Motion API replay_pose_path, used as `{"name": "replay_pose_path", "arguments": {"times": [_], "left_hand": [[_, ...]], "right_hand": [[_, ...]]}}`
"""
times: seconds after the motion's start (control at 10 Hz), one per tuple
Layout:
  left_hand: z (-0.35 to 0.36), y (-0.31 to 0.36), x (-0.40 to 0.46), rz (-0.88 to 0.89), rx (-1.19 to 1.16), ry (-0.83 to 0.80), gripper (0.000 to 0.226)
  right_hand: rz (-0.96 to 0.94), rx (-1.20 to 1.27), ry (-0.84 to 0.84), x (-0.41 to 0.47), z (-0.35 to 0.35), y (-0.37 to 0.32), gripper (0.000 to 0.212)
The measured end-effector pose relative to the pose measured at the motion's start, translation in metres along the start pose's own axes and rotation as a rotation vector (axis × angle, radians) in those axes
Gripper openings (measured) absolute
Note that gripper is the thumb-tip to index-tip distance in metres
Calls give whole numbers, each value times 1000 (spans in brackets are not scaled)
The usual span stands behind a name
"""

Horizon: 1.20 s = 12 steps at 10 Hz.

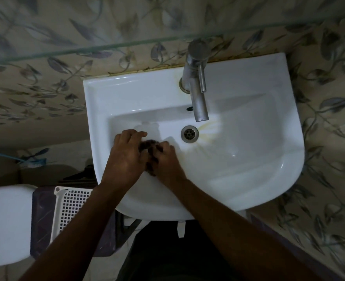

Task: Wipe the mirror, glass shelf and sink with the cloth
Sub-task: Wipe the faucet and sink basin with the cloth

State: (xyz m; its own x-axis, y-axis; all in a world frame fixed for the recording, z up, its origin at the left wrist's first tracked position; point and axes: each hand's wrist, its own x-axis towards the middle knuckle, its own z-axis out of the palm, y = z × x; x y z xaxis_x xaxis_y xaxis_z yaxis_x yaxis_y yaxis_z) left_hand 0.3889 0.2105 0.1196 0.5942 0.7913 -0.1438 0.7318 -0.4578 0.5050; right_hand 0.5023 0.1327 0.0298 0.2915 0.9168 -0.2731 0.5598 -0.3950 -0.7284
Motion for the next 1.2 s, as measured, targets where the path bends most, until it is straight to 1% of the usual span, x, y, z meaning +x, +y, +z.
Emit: {"name": "replay_pose_path", "arguments": {"times": [0.1, 0.2, 0.3, 0.4, 0.5, 0.6, 0.7, 0.8, 0.9, 1.0, 1.1, 1.2], "left_hand": [[3, 4, -2, 11, -11, -2, 45], [6, 6, -3, 29, -13, 10, 46], [7, 7, -4, 40, 13, -6, 47], [9, 6, -5, 44, 24, -13, 46], [9, 2, -4, 24, -9, -9, 45], [7, -1, -3, 19, -3, -5, 47], [5, 0, -1, 29, 11, -6, 46], [6, 3, -1, 41, 12, -23, 46], [9, 8, 0, 54, 7, -38, 46], [13, 12, 3, 76, 9, -62, 46], [18, 17, 5, 82, -8, -89, 47], [23, 21, 7, 109, -10, -102, 47]], "right_hand": [[-61, -58, -98, -19, 5, 3, 54], [33, -97, -64, -18, -19, 28, 38], [199, -163, 43, -25, -36, 47, 43], [193, -150, 31, -34, -25, 29, 42], [113, -19, -142, -44, -15, 1, 49], [71, 6, -176, -47, -20, 8, 41], [134, -151, -117, -39, -43, 41, 37], [235, -460, 39, -36, -69, 83, 57], [333, -603, 55, -40, -76, 85, 64], [242, -393, -90, -51, -55, 51, 58], [143, -325, -235, -56, -49, 45, 52], [183, -515, -209, -41, -83, 68, 51]]}}
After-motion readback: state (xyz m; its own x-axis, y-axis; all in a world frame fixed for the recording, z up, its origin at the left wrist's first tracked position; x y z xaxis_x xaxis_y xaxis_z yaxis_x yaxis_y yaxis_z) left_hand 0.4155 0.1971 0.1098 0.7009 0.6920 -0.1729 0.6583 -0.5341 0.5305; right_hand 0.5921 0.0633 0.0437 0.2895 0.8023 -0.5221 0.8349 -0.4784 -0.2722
